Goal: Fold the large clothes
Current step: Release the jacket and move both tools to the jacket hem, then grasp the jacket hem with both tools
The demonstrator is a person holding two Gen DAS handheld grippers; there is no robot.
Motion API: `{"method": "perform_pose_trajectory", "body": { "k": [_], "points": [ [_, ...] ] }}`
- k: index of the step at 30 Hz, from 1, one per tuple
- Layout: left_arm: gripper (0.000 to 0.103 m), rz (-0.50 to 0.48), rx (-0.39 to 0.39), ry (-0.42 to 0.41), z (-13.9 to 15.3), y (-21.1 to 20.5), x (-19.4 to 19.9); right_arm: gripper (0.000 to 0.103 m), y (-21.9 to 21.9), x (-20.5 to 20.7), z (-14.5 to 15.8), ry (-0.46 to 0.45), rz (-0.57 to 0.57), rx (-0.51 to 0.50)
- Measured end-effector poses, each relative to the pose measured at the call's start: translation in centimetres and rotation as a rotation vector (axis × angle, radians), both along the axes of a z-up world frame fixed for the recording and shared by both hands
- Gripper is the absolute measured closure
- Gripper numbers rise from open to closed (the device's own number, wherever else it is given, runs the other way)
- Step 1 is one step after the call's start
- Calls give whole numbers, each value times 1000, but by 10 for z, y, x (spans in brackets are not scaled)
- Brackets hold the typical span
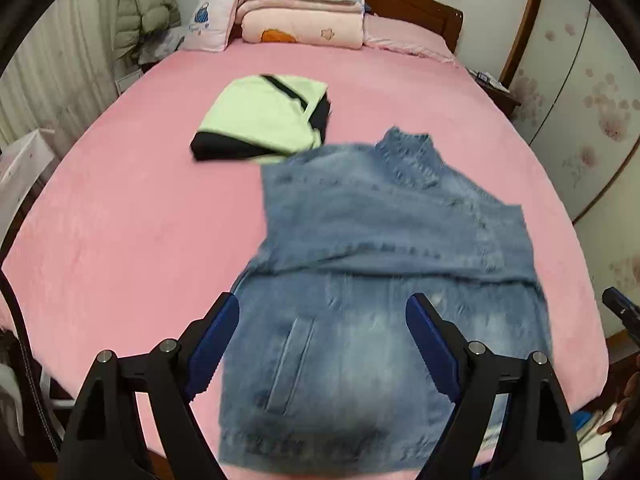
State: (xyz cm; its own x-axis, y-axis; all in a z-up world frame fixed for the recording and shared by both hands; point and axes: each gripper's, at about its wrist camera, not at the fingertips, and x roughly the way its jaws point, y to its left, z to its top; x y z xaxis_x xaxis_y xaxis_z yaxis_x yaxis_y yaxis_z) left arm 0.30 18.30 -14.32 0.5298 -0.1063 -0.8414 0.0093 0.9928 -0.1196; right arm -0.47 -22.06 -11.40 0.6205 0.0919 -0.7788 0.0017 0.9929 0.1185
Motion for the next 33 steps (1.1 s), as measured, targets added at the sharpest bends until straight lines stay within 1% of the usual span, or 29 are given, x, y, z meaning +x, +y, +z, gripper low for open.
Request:
{"method": "perform_pose_trajectory", "body": {
  "k": [2, 5, 7, 10, 11, 14, 16, 21, 26, 30, 33],
  "points": [
    [18, -12, -3, 22, -14, 9, -14, 60, -1, -13, -9, 16, 9, -8],
    [19, -20, -6, 61, -41, 24, -34, 60, -1, -33, -29, 77, 19, -49],
    [19, -7, -16, 81, -58, 36, -44, 60, -4, -42, -41, 121, 11, -56],
    [20, 26, -22, 120, -84, 55, -54, 60, -11, -59, -61, 191, -47, -118],
    [20, 35, -20, 133, -91, 59, -55, 60, -15, -64, -68, 202, -60, -124],
    [20, 66, -24, 188, -117, 75, -58, 60, -29, -79, -88, 248, -86, -90],
    [20, 73, -37, 223, -133, 82, -60, 60, -40, -90, -98, 262, -103, -49],
    [20, 47, -52, 265, -163, 83, -63, 60, -65, -106, -119, 306, -153, 26],
    [20, 35, -66, 296, -181, 80, -65, 60, -85, -116, -137, 337, -204, 54],
    [20, 44, -90, 300, -190, 80, -64, 60, -94, -118, -152, 370, -223, 72],
    [19, 47, -103, 304, -196, 82, -62, 60, -99, -118, -165, 393, -223, 112]
  ]
}}
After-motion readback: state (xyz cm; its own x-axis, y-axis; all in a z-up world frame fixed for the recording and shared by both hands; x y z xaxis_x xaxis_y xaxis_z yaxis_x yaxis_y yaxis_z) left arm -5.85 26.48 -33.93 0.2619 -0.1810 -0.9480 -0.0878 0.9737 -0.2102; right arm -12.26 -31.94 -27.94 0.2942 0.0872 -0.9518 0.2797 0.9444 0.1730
